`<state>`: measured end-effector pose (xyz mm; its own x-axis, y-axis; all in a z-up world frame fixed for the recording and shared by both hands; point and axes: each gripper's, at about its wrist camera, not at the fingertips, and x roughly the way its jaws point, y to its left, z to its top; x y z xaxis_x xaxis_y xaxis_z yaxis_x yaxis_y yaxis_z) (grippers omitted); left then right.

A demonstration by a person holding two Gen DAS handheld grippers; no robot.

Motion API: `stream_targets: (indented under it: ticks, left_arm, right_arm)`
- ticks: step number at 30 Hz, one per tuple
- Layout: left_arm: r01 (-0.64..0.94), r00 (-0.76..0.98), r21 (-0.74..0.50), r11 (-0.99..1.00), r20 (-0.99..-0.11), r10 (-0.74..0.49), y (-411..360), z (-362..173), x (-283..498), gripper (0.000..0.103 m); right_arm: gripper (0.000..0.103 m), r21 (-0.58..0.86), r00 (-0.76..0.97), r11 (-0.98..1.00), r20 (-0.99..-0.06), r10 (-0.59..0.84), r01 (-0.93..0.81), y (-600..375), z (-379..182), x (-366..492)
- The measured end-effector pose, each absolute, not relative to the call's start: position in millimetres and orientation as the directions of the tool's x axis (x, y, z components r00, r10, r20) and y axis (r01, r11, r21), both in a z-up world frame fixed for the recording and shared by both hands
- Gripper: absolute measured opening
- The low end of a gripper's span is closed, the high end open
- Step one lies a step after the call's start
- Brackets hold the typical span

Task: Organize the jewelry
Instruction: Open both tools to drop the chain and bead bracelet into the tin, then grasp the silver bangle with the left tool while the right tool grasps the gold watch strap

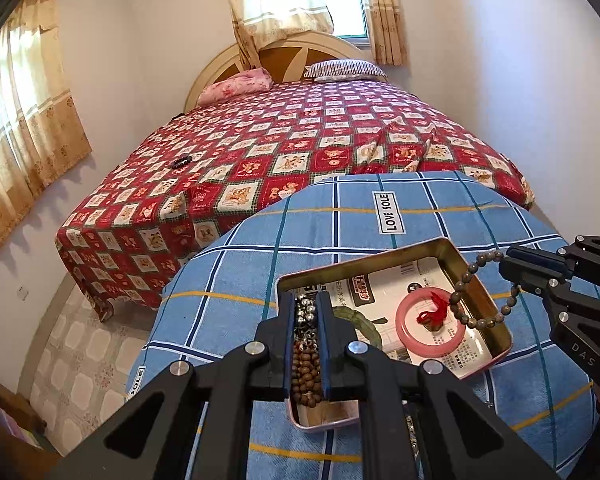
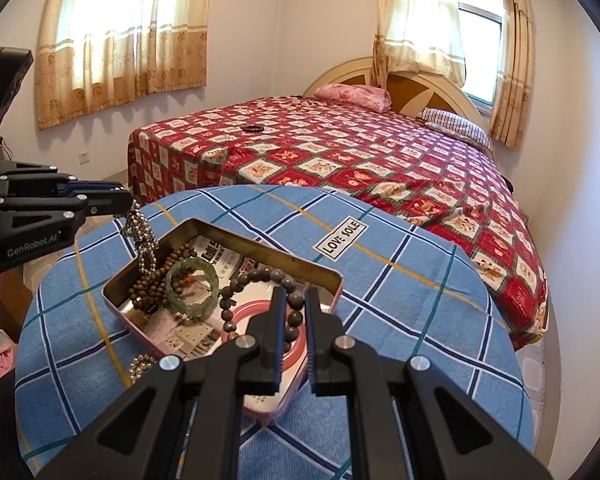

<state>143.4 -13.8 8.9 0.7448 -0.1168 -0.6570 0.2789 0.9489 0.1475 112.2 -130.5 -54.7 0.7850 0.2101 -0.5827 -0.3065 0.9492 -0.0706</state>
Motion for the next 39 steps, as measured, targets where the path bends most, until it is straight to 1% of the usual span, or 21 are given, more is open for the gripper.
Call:
stream_targets:
  ticks: [11,22,23,24,25,26,27,28,29,31,36,39]
  left_arm:
    - [0.278,0.723,0.154,0.948,-0.683,-0.102,-13.9,-7.7,154.6,0.010]
    - [0.297,0.686,0.164,0.941,-0.722,-0.091,-17.0,-33.6,164.8,0.010]
    - [0.298,0.680,0.170,0.939,-0.728,-0.084,-18.2,-35.7,165.0,0.011]
    - [0.298,0.678,0.176,0.938,-0.731,-0.078,-18.8,-37.1,165.3,0.011]
    - [0.293,0.679,0.195,0.936,-0.732,-0.060,-19.9,-39.3,164.8,0.015]
    - [0.289,0.682,0.202,0.936,-0.730,-0.053,-19.8,-39.7,163.9,0.026]
    - [0.283,0.687,0.206,0.937,-0.726,-0.048,-19.1,-39.8,162.8,0.046]
    - [0.265,0.700,0.218,0.939,-0.713,-0.032,-18.2,-38.6,159.7,0.058]
    - [0.252,0.712,0.228,0.940,-0.702,-0.020,-16.8,-37.1,157.3,0.073]
    - [0.249,0.735,0.231,0.941,-0.678,-0.028,-14.7,-33.0,148.4,0.075]
    - [0.232,0.721,0.178,0.956,-0.691,-0.047,-5.3,-32.8,135.5,0.075]
    - [0.211,0.711,0.169,0.963,-0.702,-0.033,-0.7,-39.0,123.2,0.075]
  right_arm:
    - [0.010,-0.073,0.768,0.946,-0.605,0.210,-0.316,-121.9,-63.4,124.0]
    - [0.011,-0.074,0.732,0.944,-0.652,0.198,-0.322,-114.9,-86.7,142.3]
    - [0.012,-0.075,0.730,0.944,-0.655,0.196,-0.321,-114.7,-88.6,143.3]
    - [0.021,-0.075,0.728,0.945,-0.658,0.192,-0.318,-115.1,-90.5,144.0]
    - [0.026,-0.071,0.727,0.947,-0.660,0.191,-0.314,-116.3,-91.7,143.9]
    - [0.038,-0.066,0.727,0.948,-0.658,0.193,-0.311,-117.4,-91.7,142.9]
    - [0.052,-0.062,0.731,0.950,-0.654,0.194,-0.307,-118.9,-91.2,141.2]
    - [0.059,-0.063,0.740,0.952,-0.645,0.190,-0.299,-121.1,-89.6,138.4]
    - [0.066,-0.066,0.751,0.955,-0.635,0.182,-0.288,-123.3,-87.6,135.0]
    - [0.066,-0.061,0.752,0.957,-0.634,0.181,-0.282,-126.4,-85.8,131.1]
    - [0.066,-0.060,0.753,0.963,-0.637,0.166,-0.263,-132.5,-85.3,121.7]
    - [0.066,-0.057,0.750,0.965,-0.642,0.162,-0.257,-135.2,-87.5,112.3]
